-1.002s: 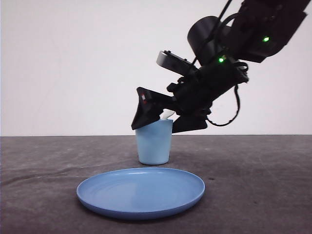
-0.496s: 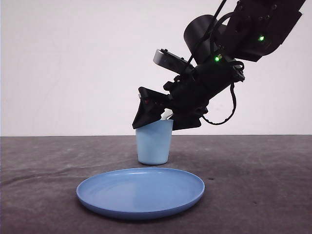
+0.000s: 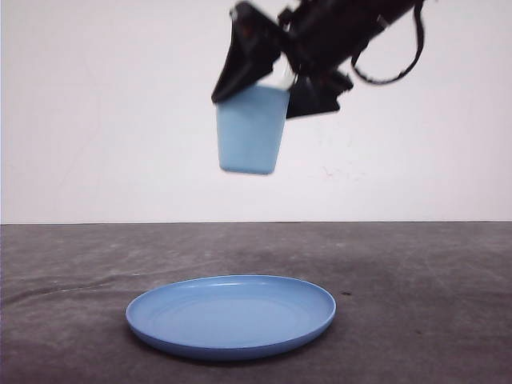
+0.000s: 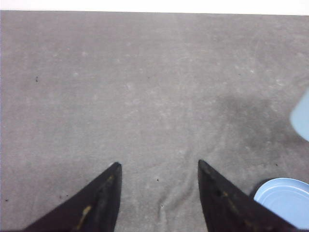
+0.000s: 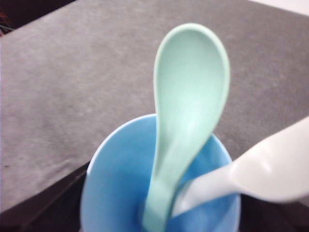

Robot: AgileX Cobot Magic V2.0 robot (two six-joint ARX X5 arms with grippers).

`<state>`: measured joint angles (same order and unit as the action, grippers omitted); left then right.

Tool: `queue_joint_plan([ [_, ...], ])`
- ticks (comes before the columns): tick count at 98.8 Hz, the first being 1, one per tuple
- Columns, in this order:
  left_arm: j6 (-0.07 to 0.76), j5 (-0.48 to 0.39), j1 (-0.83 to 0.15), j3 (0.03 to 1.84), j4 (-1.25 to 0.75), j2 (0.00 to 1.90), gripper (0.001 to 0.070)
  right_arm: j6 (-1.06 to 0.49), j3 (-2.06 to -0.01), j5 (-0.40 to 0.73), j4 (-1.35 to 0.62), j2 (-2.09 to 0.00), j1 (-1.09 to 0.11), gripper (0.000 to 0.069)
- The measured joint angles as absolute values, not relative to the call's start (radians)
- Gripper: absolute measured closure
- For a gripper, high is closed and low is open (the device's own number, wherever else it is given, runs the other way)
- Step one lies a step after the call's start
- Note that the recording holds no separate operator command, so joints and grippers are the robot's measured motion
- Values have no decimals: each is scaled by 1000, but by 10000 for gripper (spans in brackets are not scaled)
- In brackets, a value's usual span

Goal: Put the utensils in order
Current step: 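Lift the cup with the right gripper and move it over the plate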

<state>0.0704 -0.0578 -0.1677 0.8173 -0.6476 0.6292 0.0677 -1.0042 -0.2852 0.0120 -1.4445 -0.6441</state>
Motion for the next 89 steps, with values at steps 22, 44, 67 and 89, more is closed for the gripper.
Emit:
queue_joint_plan([
  [22, 70, -58, -168, 817, -648, 629, 412, 65, -870, -233, 4, -1253, -703, 192],
  [44, 70, -58, -168, 817, -648, 629, 412, 71, -727, -179, -7, -1121, -772, 192],
  [67, 70, -58, -168, 817, -648, 629, 412, 83, -621, -140, 9, -1113, -847, 192],
  [89, 70, -58, -168, 817, -648, 629, 412, 84, -567, -126, 112, -1187, -889, 193],
])
